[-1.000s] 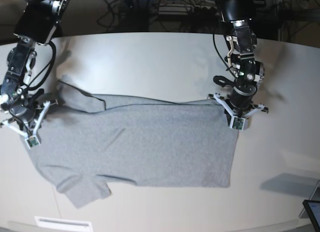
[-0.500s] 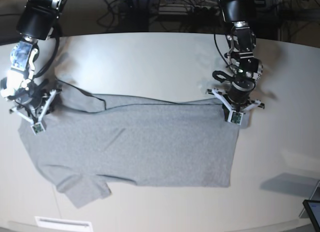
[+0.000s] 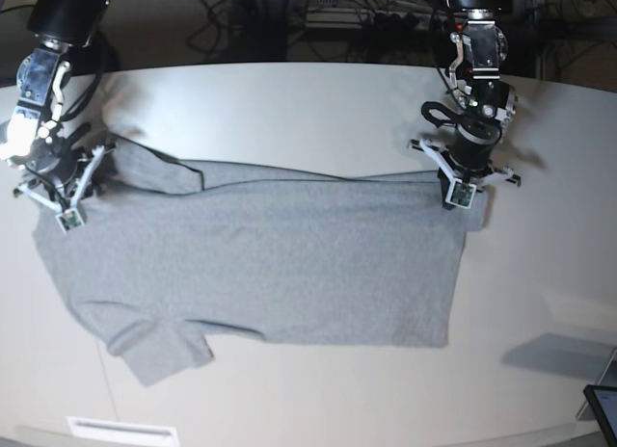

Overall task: Fold the T-shirt properly
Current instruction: 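Drag the collar-side edge toward the robot with both grippers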

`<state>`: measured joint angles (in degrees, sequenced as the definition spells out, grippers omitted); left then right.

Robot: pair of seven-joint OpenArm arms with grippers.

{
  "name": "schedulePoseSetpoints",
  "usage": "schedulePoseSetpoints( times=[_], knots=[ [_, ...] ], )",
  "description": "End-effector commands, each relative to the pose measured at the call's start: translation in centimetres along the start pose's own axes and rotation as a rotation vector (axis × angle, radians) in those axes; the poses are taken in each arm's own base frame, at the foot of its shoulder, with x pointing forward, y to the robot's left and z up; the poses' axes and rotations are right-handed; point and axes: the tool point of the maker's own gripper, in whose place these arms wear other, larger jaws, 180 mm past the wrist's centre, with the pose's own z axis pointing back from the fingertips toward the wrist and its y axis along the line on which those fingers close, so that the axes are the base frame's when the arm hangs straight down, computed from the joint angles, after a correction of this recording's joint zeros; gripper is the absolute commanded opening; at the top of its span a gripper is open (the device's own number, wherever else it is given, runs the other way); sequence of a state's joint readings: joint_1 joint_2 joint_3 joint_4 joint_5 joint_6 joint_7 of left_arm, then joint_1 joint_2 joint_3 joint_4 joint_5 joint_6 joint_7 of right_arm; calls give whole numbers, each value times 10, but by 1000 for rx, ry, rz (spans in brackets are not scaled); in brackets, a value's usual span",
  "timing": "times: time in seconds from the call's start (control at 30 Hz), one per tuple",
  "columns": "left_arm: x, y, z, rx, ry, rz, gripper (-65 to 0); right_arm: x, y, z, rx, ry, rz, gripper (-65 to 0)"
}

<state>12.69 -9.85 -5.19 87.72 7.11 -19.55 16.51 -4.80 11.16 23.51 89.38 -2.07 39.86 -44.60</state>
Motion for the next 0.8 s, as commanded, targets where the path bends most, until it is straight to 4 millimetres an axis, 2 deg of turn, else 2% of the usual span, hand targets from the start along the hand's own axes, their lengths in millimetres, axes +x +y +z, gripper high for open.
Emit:
schedulePoseSetpoints(
  times=[0.0,0.17,0.27,0.4,0.77],
  knots=[
    [-23,1,7,0,104,-33,-650,-19,-8,4,-29,87,27,-650],
    [-29,0,23,-4,114,-64,-650,-35,-2,7,-21,115,32,-650],
    [-29,0,25,-5,114,-67,-650,-38,0,14,-29,114,45,-650],
    [-34,-1,35,-9,121,-84,-650,-45,-6,28,-65,118,41,-650],
    [-35,-13,64,-30,121,-109,-650,-58,-1,31,-57,139,45,-650]
  ],
)
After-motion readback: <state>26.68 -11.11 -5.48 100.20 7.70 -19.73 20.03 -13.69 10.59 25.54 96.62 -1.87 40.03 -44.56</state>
